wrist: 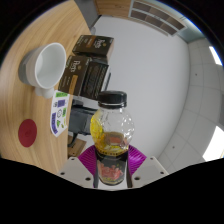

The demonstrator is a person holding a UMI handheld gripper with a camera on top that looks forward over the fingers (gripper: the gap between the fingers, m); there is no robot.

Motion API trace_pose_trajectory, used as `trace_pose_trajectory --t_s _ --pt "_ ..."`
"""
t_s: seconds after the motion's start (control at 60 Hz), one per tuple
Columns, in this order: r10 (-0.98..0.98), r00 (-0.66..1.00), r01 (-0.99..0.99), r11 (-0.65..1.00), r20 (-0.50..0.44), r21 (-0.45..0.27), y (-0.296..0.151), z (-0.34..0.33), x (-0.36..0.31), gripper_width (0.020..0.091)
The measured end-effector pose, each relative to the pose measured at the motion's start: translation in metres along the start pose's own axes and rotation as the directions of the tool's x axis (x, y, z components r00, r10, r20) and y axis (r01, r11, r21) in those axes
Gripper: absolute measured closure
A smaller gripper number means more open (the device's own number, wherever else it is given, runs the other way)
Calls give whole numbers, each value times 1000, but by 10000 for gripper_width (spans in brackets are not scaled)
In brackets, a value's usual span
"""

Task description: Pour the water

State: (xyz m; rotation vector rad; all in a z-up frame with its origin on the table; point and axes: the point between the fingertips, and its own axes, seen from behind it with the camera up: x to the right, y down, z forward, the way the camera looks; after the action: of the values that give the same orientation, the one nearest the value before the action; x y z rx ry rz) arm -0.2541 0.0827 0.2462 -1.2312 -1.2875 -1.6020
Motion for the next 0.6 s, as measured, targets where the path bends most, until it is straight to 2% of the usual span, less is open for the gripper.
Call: trace_pose_trajectory --t_s 0.2,0.367,0.483,0.6 --pt "-349 937 349 931 -17 105 -65 2 -36 730" --pt "-389 921 382 915 28 129 -75 4 -56 729" --pt "-236 968 224 966 88 128 -66 3 -51 728" --pt "175 965 -194 977 197 83 -51 -6 -35 729"
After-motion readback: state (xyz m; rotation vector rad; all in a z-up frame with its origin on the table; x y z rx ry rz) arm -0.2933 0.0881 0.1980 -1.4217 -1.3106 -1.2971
